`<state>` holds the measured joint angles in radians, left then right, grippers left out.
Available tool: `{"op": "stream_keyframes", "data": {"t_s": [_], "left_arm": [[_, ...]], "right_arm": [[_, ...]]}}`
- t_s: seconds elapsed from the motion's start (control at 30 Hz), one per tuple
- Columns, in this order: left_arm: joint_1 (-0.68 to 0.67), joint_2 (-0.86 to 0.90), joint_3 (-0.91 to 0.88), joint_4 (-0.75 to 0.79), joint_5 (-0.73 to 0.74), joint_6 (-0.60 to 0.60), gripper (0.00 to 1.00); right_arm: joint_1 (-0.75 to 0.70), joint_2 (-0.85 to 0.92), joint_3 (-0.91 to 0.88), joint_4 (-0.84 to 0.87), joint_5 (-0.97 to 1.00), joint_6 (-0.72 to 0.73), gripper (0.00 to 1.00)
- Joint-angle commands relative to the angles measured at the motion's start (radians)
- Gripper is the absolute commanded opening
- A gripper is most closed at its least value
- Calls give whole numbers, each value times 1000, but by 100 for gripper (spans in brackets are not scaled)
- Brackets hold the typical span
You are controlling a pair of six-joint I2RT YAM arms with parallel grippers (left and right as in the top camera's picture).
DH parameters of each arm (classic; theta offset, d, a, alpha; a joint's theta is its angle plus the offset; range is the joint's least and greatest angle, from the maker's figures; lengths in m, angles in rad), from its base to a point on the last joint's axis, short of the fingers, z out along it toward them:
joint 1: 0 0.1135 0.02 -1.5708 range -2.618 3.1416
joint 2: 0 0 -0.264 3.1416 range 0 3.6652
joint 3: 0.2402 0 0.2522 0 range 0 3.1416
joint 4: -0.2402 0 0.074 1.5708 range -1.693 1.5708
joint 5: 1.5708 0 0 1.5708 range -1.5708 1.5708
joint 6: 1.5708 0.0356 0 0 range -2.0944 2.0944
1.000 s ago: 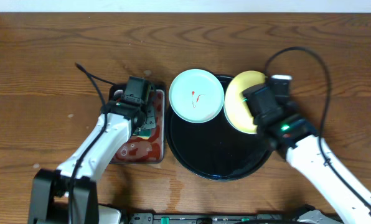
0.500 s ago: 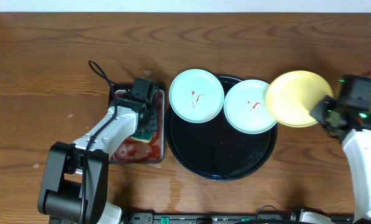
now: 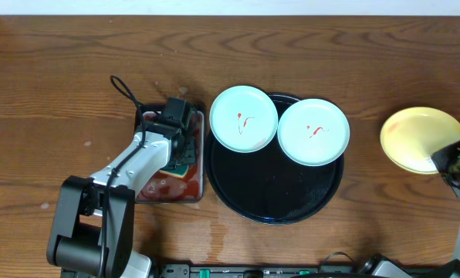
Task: Clean dirty plates on tray and stack at the side
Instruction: 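Release the yellow plate and move right gripper back toward the mint plate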
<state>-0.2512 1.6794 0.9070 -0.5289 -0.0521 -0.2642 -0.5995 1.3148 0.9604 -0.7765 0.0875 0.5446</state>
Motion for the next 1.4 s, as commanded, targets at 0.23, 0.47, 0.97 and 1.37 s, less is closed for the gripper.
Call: {"op": "stream_keyframes", "data": {"t_s": [0.23, 0.47, 0.97, 1.37], "left_arm": [[4, 15, -27, -8, -14, 1, 7], [6, -35, -12, -12, -124, -36, 8], [6, -76, -19, -68, -12, -74, 59], [6, -28, -56, -60, 14, -74, 29]], "right_arm": [[-71, 31, -98, 24, 70, 19, 1], [-71, 53, -119, 45, 72, 16, 1], [-55, 53, -119, 163, -240, -158, 43], [121, 59, -119, 271, -466, -367, 56]]}}
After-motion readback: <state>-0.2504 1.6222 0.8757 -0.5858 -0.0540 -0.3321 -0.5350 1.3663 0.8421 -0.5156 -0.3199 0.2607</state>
